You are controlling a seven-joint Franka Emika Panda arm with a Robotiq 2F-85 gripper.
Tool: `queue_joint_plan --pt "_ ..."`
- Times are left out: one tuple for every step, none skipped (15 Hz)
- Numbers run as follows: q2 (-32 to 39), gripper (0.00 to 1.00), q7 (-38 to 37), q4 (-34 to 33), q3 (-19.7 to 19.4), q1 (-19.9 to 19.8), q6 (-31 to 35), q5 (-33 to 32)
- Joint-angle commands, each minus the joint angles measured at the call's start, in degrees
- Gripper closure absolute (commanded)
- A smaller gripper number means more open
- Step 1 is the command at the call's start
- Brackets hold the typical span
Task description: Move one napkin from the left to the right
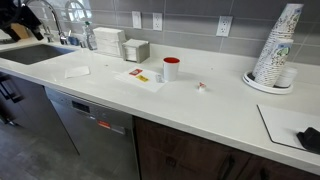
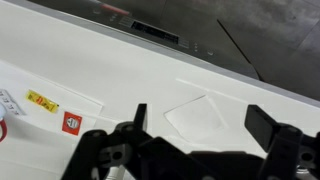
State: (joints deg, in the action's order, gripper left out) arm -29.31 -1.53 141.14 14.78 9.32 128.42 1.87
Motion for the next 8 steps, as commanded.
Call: queue_joint_plan --pt "11.4 0.00 -1.7 -3.4 0.1 -0.6 8.0 -2.5" --pt "13.9 0.00 -1.3 -4.1 -0.2 -0.2 9.8 -2.1" --pt "16.7 0.00 -1.1 -5.2 -0.2 0.0 10.7 -2.4" --pt "18.9 0.00 -0.9 -6.2 -0.3 0.1 11.5 -2.8" --pt "21.5 0.00 -0.3 -7.6 -0.6 0.2 11.9 -2.9" --pt "24.0 0.00 -0.6 -9.3 -0.6 -0.2 11.7 -4.2" --pt "26.1 0.00 0.2 -10.9 -0.9 0.1 11.5 -4.4" --pt "28.1 0.00 0.4 -12.8 -1.0 0.2 11.0 -4.9"
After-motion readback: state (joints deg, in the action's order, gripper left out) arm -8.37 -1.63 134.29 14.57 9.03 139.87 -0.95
